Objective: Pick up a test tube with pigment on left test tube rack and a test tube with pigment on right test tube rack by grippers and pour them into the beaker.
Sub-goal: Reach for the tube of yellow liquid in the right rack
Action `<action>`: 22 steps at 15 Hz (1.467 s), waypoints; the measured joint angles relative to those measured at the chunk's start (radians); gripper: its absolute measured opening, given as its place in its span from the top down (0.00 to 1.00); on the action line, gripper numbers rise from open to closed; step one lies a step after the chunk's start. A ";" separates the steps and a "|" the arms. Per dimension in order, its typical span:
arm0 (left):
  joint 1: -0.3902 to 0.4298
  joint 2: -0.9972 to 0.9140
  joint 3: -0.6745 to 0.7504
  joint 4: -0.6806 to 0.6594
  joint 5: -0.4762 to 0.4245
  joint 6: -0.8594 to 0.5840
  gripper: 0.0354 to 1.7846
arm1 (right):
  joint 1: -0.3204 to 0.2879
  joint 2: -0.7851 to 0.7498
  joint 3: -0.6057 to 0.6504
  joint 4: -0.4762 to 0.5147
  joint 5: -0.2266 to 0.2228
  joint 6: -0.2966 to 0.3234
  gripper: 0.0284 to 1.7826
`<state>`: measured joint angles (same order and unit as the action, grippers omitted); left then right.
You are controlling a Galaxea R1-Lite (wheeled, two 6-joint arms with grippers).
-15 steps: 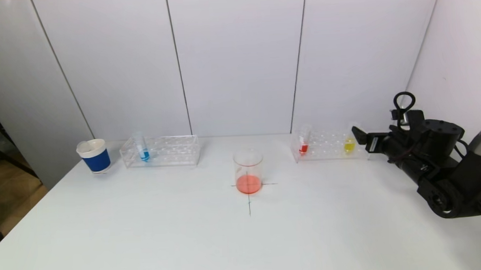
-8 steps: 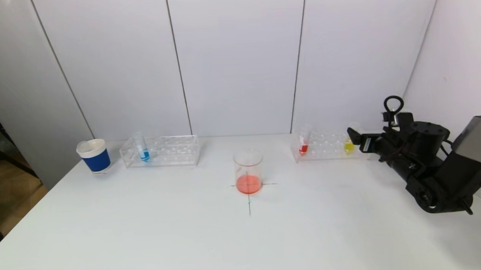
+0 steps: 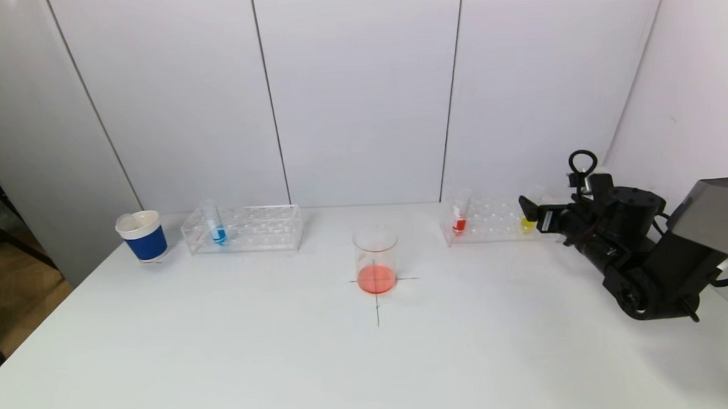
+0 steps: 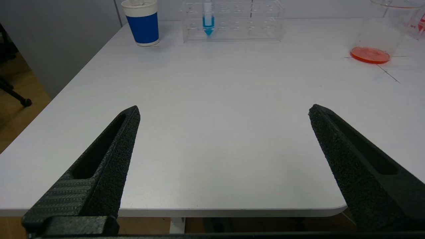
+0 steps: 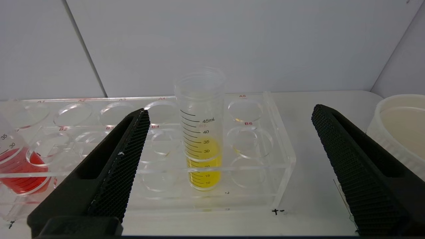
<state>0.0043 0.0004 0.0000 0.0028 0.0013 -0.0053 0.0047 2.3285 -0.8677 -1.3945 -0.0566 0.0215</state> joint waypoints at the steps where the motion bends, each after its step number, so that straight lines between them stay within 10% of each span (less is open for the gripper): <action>1: 0.000 0.000 0.000 0.000 0.000 0.000 0.00 | 0.004 0.004 -0.005 0.000 -0.001 0.000 0.01; 22: 0.000 0.001 0.000 0.000 0.000 0.000 0.00 | 0.010 0.058 -0.132 0.058 -0.003 -0.006 0.01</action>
<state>0.0047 0.0017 0.0000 0.0028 0.0013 -0.0057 0.0147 2.3866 -1.0000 -1.3364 -0.0591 0.0157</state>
